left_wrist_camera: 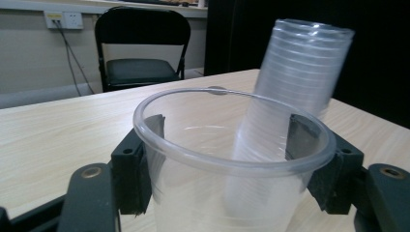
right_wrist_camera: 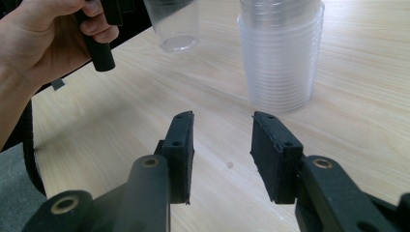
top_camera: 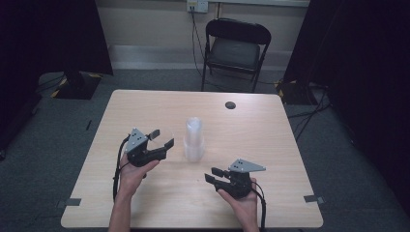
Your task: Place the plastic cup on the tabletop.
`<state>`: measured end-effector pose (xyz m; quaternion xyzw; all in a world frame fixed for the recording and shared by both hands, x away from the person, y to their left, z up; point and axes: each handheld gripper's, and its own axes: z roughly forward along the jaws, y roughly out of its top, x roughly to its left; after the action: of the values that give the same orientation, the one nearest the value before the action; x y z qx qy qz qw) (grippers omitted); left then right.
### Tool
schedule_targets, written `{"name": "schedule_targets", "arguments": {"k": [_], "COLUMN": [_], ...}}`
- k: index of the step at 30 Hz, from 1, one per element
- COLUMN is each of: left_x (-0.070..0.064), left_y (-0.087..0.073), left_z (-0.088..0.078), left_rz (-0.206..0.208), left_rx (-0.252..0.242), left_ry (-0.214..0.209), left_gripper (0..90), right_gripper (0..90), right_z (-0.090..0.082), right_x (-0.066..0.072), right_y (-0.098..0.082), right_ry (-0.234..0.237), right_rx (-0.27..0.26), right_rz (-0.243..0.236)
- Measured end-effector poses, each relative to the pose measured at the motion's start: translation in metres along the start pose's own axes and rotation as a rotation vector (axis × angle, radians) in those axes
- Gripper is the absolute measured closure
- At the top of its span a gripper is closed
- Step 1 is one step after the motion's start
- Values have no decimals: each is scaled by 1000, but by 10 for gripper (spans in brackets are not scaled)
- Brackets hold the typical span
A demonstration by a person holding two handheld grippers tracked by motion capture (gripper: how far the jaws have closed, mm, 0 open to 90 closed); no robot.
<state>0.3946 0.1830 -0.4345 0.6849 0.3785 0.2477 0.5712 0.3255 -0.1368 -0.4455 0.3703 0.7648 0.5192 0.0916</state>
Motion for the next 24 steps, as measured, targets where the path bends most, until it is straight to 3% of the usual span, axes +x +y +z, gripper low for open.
{"name": "schedule_targets", "arguments": {"k": [4, 5, 7, 9, 13, 17, 21, 24], "left_x": [0, 0, 3, 6, 14, 21, 27, 32], "left_y": [0, 1, 2, 4, 1, -2, -4, -1], "left_z": [5, 6, 8, 10, 14, 17, 21, 26], "left_rz": [17, 30, 13, 36, 16, 11, -3, 9], "left_rx": [15, 17, 15, 26, 11, 27, 4, 43], "left_ry": [-6, 1, 8, 24, 33, 62, 81, 86], "left_gripper": [307, 307, 307, 307, 307, 307, 307, 307], "right_gripper": [602, 603, 602, 602, 601, 601, 601, 601], "right_z": [-1, -1, -1, -1, -3, -4, -4, -4], "right_x": [-1, -1, -2, -2, -4, -5, -5, -6], "right_y": [-2, -3, -4, -5, -6, -8, -11, -11], "right_ry": [-1, 0, -1, 0, -2, -1, 1, 3], "right_rx": [0, 1, 2, -1, -1, -3, -1, 0], "right_rz": [4, 6, 6, 9, 9, 15, 19, 22]}}
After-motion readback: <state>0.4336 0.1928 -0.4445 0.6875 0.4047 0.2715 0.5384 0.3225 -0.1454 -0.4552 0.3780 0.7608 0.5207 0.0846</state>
